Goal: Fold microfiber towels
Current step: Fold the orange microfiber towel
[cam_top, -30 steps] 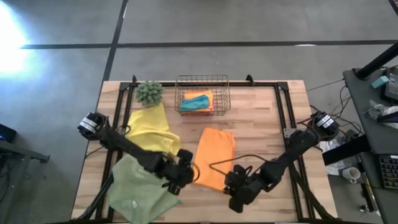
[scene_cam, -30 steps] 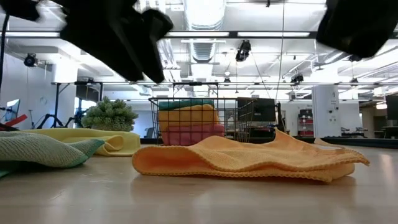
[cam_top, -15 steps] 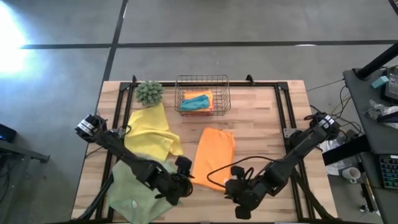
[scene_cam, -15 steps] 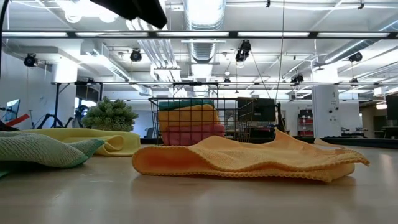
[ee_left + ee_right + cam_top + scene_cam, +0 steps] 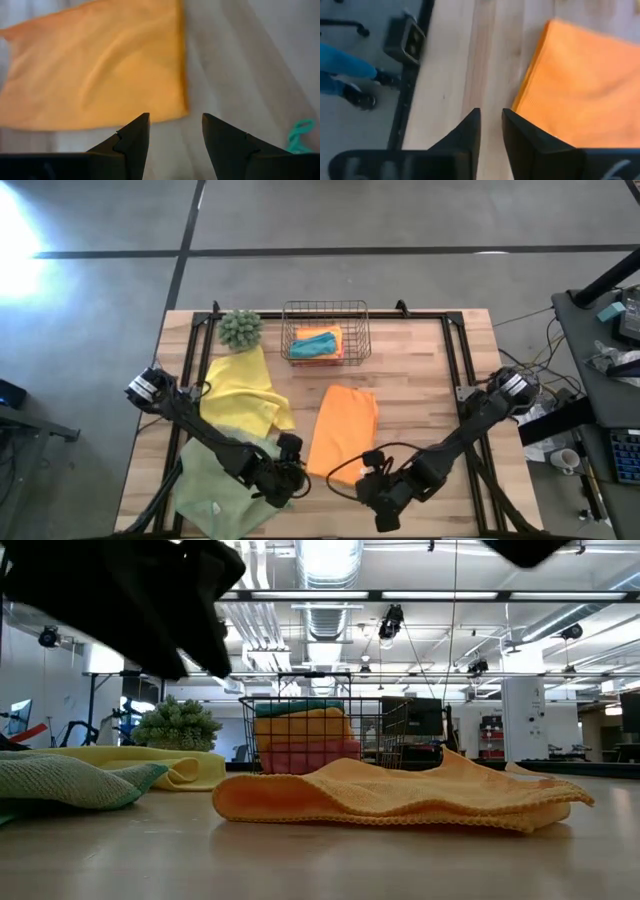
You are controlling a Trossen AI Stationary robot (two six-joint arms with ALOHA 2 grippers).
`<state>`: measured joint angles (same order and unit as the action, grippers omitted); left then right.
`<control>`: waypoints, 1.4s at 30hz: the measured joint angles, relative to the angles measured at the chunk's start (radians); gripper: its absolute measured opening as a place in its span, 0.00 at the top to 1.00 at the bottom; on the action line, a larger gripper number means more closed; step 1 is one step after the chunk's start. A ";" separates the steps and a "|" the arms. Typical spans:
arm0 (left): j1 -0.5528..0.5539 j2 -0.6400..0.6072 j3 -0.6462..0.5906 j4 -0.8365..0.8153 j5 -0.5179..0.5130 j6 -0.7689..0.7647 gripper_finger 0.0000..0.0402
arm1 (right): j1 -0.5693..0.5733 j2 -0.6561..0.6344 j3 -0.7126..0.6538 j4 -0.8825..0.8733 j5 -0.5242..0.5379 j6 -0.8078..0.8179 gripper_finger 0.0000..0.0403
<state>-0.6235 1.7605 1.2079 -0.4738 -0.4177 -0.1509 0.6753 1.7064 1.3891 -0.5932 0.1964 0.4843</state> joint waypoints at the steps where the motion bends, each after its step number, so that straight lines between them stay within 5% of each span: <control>1: -0.003 0.016 0.001 0.016 0.011 0.000 0.59 | -0.005 0.017 0.000 -0.001 -0.014 0.009 0.80; 15: 0.012 0.138 0.031 0.053 -0.015 0.000 0.59 | -0.017 0.213 0.010 0.000 0.010 -0.038 0.56; 31: 0.039 0.164 0.025 0.090 -0.017 0.033 0.59 | -0.028 0.258 0.014 -0.042 0.119 0.044 0.54; 42: 0.051 0.227 0.028 0.164 0.054 0.076 0.59 | -0.033 0.258 0.010 -0.051 0.089 0.074 0.54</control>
<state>-0.5722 1.9871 1.2355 -0.3101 -0.3641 -0.0750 0.6420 1.9648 1.3994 -0.6445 0.2856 0.5581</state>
